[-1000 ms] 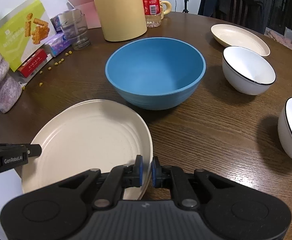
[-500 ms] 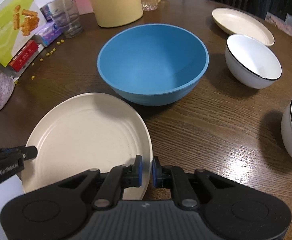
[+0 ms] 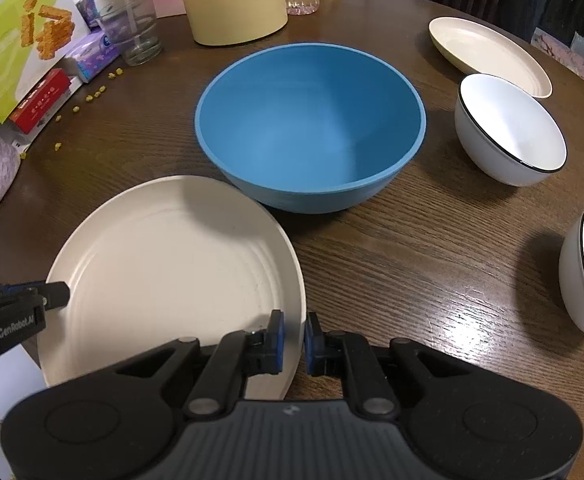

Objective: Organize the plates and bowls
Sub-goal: 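Lower both held cream plates onto the table and open both grippers, then move both open grippers back across the table toward the last cream plate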

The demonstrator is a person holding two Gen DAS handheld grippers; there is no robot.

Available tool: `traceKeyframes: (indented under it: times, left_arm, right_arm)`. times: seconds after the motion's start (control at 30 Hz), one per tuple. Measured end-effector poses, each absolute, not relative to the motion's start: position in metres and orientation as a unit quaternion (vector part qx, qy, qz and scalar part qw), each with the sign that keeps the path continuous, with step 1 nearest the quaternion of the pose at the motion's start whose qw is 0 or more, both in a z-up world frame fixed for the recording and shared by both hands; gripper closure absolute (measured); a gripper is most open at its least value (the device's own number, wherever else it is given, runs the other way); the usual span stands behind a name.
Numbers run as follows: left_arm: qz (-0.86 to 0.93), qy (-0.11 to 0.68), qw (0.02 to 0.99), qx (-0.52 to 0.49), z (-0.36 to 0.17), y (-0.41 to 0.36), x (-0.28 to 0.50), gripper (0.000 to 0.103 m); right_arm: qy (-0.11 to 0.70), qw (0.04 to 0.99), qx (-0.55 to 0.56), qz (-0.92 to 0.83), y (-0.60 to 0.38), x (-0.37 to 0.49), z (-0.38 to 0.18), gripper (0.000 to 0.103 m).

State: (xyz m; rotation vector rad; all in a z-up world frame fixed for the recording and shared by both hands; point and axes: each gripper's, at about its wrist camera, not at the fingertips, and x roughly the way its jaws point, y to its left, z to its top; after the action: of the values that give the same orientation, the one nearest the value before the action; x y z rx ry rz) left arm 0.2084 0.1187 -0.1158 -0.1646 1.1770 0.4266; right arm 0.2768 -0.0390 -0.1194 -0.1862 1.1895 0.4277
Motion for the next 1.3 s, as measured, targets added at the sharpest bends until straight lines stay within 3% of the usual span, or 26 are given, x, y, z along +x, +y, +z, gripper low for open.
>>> traceKeyframes:
  times: [0.83,0.93,1.0,1.07,1.13,1.2,1.23,1.3]
  left_arm:
    - [0.209,0.544,0.81,-0.064,-0.12,0.113,0.206,0.093]
    - [0.203,0.541,0.811,-0.089,-0.116,0.12,0.203,0.091]
    - [0.196,0.533,0.817,-0.098,-0.11,0.122,0.2,0.079]
    - [0.198,0.521,0.825,-0.096,-0.102,0.122,0.197,0.057]
    - [0.197,0.508,0.833,-0.1,-0.092,0.124,0.193,0.053]
    - [0.199,0.496,0.839,-0.105,-0.082,0.126,0.188,0.036]
    - [0.199,0.487,0.844,-0.107,-0.078,0.127,0.184,0.024]
    - [0.194,0.473,0.852,-0.111,-0.07,0.129,0.178,0.011]
  right_arm:
    - [0.554,0.802,-0.089,0.203,-0.036,0.276,-0.122,0.092]
    - [0.564,0.797,-0.063,0.209,-0.041,0.279,-0.121,0.087]
    - [0.562,0.797,-0.047,0.215,-0.046,0.279,-0.117,0.083]
    - [0.555,0.8,-0.039,0.223,-0.049,0.277,-0.111,0.078]
    - [0.547,0.805,-0.03,0.23,-0.052,0.274,-0.104,0.066]
    - [0.534,0.811,-0.02,0.238,-0.058,0.268,-0.093,0.048]
    - [0.528,0.814,-0.018,0.241,-0.061,0.265,-0.088,0.045]
    - [0.517,0.82,-0.013,0.247,-0.068,0.257,-0.079,0.021]
